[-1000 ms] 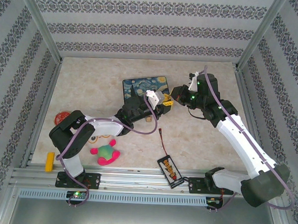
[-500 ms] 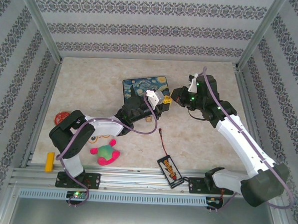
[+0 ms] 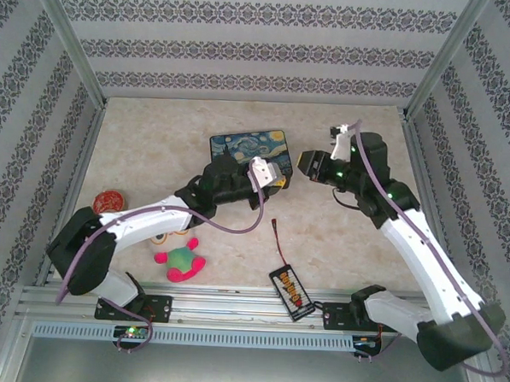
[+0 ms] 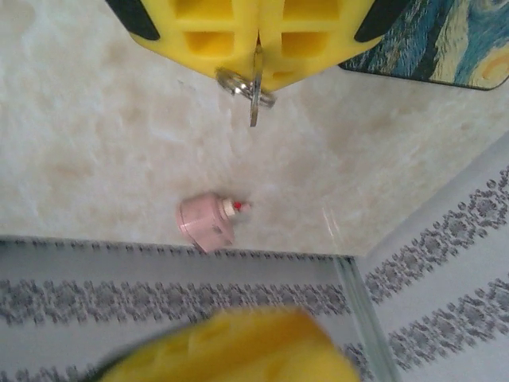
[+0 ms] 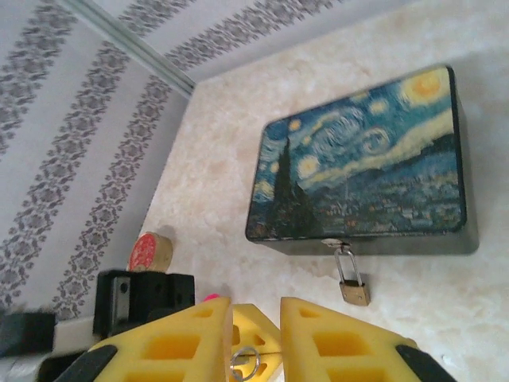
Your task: Unlock the padlock with the key
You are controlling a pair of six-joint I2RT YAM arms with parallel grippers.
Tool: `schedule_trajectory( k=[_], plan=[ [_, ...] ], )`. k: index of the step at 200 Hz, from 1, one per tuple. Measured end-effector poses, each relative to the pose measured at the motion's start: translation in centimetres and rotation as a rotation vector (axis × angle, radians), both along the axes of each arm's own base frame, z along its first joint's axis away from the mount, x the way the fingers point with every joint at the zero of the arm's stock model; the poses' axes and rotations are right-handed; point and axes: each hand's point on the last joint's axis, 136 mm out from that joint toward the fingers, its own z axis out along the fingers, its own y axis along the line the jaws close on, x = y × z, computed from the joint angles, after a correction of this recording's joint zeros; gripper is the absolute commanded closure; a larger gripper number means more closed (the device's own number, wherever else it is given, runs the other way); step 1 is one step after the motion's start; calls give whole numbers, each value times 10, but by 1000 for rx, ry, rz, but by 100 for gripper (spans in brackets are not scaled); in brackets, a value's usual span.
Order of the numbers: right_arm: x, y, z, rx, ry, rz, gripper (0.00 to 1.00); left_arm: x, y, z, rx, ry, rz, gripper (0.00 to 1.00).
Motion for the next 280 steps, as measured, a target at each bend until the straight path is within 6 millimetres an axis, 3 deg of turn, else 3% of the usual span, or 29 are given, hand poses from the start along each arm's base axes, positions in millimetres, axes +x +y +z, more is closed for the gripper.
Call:
schedule_trajectory(
  k=[36, 83, 115, 181, 280],
  plan=[
    [-27, 7, 18, -40, -190, 149, 72, -21, 11, 5, 175, 46, -97, 100],
    [-50, 41, -9, -55, -197, 381, 70, -44, 20, 7, 280, 117, -199, 100],
    [-61, 58, -14, -48, -211, 488, 69, -52, 25, 1, 308, 154, -225, 100],
    [-67, 66, -22, -51, -213, 565, 72, -57, 29, -2, 314, 185, -240, 100],
    [-72, 68, -29, -56, -188, 600, 75, -61, 33, 13, 285, 160, -242, 100]
  ],
)
